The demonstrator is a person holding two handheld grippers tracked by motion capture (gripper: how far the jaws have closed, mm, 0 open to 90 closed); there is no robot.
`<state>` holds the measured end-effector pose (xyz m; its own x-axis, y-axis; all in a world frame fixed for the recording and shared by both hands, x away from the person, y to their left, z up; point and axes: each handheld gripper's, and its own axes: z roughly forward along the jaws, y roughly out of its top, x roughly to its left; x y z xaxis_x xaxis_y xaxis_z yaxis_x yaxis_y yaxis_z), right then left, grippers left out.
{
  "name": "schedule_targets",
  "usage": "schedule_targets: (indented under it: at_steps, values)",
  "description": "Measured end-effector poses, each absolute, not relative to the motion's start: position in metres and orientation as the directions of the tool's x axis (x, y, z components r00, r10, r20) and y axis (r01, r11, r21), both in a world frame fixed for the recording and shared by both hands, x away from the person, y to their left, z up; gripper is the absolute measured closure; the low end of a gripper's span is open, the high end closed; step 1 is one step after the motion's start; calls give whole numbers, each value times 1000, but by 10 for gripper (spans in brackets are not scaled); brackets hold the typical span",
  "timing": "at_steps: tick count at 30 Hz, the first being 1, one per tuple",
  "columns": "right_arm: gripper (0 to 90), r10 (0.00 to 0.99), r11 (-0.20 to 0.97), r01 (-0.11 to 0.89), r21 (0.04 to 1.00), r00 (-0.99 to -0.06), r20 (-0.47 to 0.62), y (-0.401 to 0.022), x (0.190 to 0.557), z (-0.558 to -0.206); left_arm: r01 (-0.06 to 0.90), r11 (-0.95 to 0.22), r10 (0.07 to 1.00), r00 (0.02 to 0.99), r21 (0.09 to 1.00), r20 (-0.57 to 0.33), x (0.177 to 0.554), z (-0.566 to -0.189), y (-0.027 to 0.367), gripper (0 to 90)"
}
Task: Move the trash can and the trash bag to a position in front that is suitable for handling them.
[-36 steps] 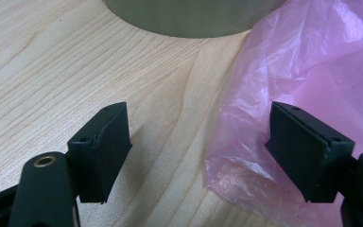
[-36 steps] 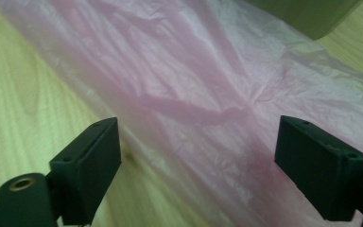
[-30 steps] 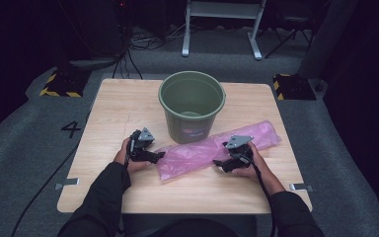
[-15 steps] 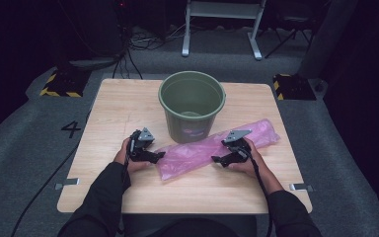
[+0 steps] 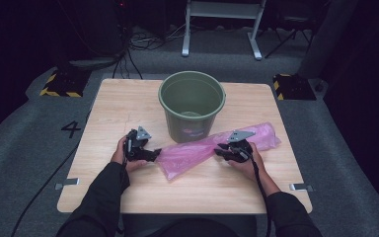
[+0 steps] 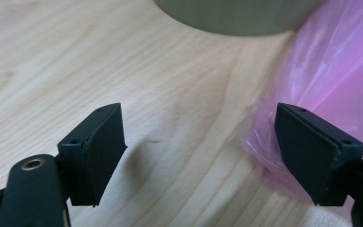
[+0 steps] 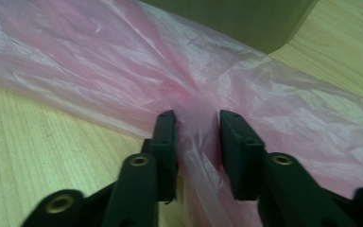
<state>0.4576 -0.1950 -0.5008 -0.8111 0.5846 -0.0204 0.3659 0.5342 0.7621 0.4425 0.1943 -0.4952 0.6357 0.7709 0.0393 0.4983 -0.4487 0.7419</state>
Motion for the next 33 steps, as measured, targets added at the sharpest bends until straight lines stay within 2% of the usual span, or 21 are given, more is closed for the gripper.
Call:
schedule_targets:
  at_steps: [4, 6, 11, 19, 23, 26, 33]
  values:
    - [807, 594, 540, 352, 764, -803, -49, -195, 455, -501, 507, -429, 805, 591, 748, 61, 437, -488, 208, 221]
    - [826, 593, 545, 345, 764, -803, -61, -195, 454, -501, 517, -400, 817, 576, 756, 39, 435, -486, 216, 221]
    - [837, 596, 540, 343, 768, -801, -62, -196, 454, -501, 539, -362, 843, 537, 761, 20, 428, -482, 233, 217]
    - [859, 603, 519, 344, 782, -796, -50, -206, 453, -499, 546, -451, 797, 602, 706, 44, 408, -490, 236, 208]
    - [864, 620, 485, 337, 807, -783, -45, -216, 453, -494, 546, -443, 800, 599, 712, 39, 400, -491, 237, 202]
    - [866, 626, 464, 326, 823, -778, -45, -221, 453, -489, 559, -465, 809, 584, 687, 73, 403, -496, 237, 198]
    - [875, 649, 408, 307, 860, -760, -37, -232, 451, -474, 580, -409, 816, 578, 704, -2, 409, -503, 246, 144]
